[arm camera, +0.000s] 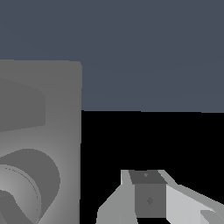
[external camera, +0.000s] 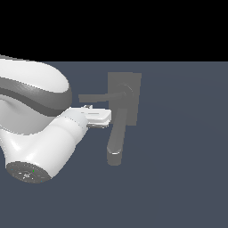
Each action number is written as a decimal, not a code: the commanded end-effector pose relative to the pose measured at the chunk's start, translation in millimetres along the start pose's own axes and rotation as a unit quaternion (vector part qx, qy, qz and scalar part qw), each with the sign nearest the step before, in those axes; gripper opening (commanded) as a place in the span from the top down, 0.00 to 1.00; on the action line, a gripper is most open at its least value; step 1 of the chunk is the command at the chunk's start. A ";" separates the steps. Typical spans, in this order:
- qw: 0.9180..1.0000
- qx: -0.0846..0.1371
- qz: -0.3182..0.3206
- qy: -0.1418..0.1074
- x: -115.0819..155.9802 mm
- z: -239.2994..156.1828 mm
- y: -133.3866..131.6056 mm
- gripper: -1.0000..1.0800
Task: Turn on the faucet by rotating a designated handle.
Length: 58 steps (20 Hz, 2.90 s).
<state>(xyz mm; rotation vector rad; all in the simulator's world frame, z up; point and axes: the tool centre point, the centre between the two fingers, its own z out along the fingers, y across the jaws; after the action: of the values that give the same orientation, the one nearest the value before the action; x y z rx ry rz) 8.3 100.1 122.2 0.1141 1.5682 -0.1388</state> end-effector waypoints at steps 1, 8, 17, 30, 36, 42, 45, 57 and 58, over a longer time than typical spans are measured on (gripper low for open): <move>1.000 0.000 0.000 0.000 -9.0 0.0 1.3 1.00; 1.000 0.000 0.000 0.000 -36.9 -0.1 4.4 1.00; 1.000 0.001 -0.001 0.004 -54.3 0.0 2.8 1.00; 1.000 0.001 0.000 0.002 -100.1 0.1 -11.0 1.00; 1.000 0.000 0.000 0.000 -122.1 0.0 -17.3 1.00; 1.000 0.002 -0.001 0.006 -121.2 -1.0 -27.7 1.00; 1.000 0.001 -0.001 0.005 -129.3 -0.8 -35.2 1.00; 1.000 0.000 0.000 0.001 -162.7 -0.1 -66.0 1.00; 1.000 0.000 0.000 0.000 -165.6 0.0 -68.6 1.00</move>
<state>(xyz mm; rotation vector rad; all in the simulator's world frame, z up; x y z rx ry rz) -6.5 40.0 271.5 0.1133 1.5966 -0.1425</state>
